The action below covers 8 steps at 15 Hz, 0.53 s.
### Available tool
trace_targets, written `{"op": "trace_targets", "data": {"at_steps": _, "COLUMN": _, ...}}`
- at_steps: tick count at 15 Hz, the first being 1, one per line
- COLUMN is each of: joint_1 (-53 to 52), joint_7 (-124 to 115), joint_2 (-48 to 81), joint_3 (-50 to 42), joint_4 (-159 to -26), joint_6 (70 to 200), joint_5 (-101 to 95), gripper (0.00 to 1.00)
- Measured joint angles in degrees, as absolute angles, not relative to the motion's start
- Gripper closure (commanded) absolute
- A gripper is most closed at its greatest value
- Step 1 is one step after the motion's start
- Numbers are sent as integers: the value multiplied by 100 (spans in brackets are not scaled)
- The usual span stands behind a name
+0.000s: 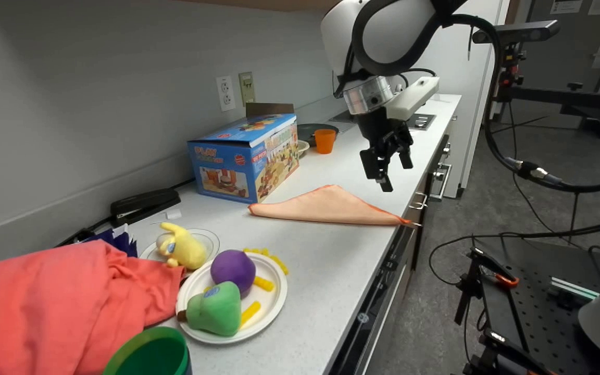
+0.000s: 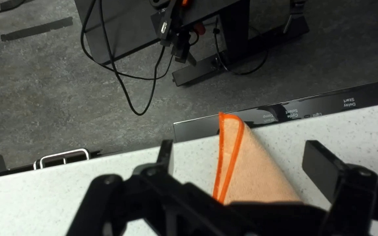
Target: Fold the cloth
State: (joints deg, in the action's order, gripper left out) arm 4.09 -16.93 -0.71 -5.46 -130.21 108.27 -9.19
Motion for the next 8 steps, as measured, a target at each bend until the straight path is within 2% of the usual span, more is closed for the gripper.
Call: {"op": "trace_targets", "data": {"at_steps": 8, "joint_1": 553, "joint_7": -694, "joint_2": -137, "joint_3": -677, "joint_4": -13712, "joint_6": 11460, "joint_5": -483, "gripper": 0}}
